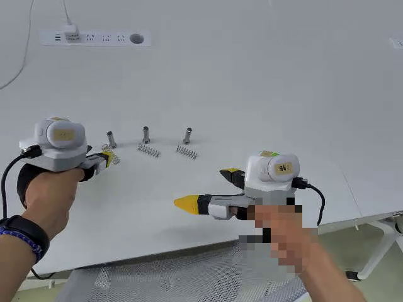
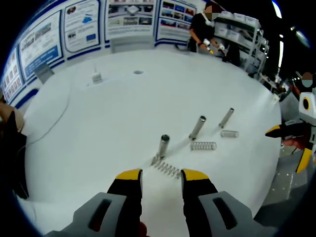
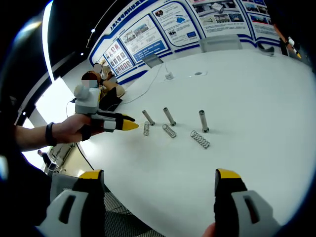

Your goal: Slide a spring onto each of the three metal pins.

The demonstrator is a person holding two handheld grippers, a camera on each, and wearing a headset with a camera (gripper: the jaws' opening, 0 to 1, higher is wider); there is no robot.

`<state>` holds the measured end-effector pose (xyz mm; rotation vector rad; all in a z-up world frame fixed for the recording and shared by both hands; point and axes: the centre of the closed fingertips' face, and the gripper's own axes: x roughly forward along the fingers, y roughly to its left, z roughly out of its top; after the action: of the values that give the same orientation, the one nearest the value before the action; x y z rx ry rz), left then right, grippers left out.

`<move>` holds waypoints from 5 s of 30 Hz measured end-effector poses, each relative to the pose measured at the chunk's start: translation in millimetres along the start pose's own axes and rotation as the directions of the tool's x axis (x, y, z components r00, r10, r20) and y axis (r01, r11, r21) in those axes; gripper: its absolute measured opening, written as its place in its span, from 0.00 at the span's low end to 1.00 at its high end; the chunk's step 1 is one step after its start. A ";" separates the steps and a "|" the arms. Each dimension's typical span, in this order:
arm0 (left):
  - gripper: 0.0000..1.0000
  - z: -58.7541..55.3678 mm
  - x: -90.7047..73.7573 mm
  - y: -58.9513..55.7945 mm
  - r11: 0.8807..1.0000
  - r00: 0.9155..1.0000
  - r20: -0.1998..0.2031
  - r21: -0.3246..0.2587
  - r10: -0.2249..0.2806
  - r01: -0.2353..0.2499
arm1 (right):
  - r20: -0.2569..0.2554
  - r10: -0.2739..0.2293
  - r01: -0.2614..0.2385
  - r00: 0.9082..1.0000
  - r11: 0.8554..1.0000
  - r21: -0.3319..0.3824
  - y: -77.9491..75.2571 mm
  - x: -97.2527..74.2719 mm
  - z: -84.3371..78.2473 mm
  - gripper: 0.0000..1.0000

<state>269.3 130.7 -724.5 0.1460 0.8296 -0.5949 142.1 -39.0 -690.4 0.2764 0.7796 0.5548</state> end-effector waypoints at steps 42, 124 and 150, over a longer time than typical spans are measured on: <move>0.56 -25.4 -11.4 -4.6 0.988 1.000 0.002 -0.152 -0.002 0.003 | -0.017 0.014 -0.014 1.000 1.000 -0.015 5.2 2.4 0.2 0.94; 0.34 -18.6 28.2 6.9 0.979 0.996 0.015 -0.184 0.087 -0.083 | -0.030 0.009 -0.009 0.999 1.000 0.014 -3.5 -2.3 -13.1 0.93; 0.18 -46.5 2.8 34.1 0.991 0.994 -0.019 -0.077 0.110 -0.111 | -0.021 0.003 -0.003 1.000 1.000 0.009 -0.5 -2.8 -11.7 0.93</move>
<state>259.3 173.9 -761.5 0.1240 0.8524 -0.4569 132.2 -40.6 -697.0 0.2802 0.8026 0.5578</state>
